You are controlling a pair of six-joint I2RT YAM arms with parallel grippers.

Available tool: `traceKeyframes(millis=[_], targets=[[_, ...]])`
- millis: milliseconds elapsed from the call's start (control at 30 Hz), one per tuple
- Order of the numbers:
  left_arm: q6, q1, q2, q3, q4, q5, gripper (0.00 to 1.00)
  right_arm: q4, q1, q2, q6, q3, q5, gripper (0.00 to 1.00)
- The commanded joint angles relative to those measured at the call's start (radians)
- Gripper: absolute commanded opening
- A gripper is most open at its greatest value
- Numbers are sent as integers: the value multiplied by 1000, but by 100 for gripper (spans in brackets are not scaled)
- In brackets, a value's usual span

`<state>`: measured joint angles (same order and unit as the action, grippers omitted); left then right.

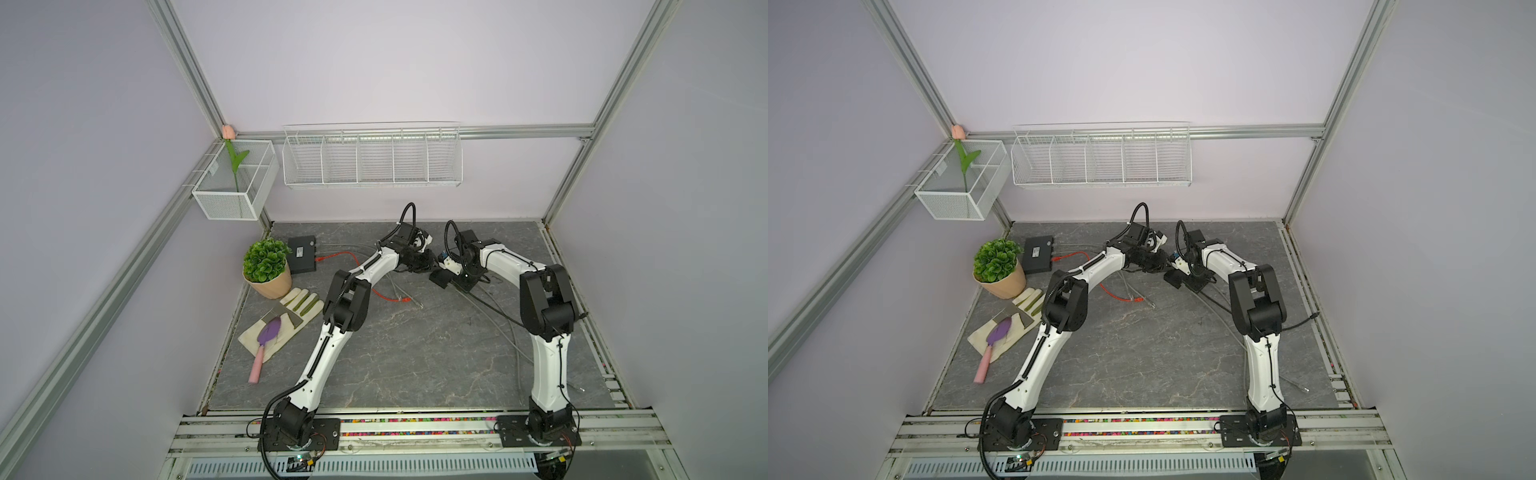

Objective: Insert the plug into the switch port
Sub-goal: 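Hold the switch with left gripper while right gripper pushes plug into port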

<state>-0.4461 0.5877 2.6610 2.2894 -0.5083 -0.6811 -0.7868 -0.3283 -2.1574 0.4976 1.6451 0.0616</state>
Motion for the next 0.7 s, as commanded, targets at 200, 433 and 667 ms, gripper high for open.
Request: traceKeyframes(millis=[200, 433, 667], targets=[[57, 26, 6, -44, -153, 35, 30, 5, -18, -38, -2, 89, -45, 7], [81, 35, 5, -44, -172, 35, 30, 3, -26, -55, -11, 118, -53, 7], [102, 64, 13, -48, -196, 23, 29, 19, -59, -105, -12, 214, -38, 7]])
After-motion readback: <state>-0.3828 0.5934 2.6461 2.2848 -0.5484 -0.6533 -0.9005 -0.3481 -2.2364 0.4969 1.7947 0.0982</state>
